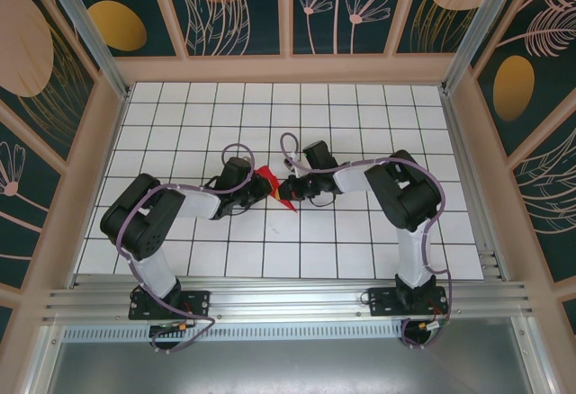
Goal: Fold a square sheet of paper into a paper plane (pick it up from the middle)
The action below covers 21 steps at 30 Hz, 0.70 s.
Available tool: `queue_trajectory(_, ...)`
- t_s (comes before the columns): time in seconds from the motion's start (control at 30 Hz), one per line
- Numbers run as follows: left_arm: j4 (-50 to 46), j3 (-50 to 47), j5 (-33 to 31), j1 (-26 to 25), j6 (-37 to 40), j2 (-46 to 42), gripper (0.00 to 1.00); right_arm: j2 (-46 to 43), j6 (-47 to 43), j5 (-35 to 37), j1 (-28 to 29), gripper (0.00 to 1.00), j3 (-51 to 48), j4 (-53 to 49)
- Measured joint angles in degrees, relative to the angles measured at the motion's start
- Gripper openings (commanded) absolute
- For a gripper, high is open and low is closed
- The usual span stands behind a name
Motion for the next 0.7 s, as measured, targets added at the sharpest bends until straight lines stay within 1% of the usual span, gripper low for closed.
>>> queue_trajectory(0.13, -0.2, 0.15, -0.2, 0.0, -0.31, 0.2, 0.15, 0.04, -0.09, 0.0, 0.0, 0.03, 0.17, -0.26)
queue_trajectory(0.43, -1.95, 1.05, -0.59, -0.07, -0.92, 0.33, 0.15, -0.07, -0.57, -0.87, 0.0, 0.17, 0.87, -1.38)
queue_trajectory(0.7, -3.89, 2.19, -0.59, -0.07, -1.07, 0.57, 0.16, -1.22, -1.07, -0.37, -0.07, 0.19, 1.14, -4.46)
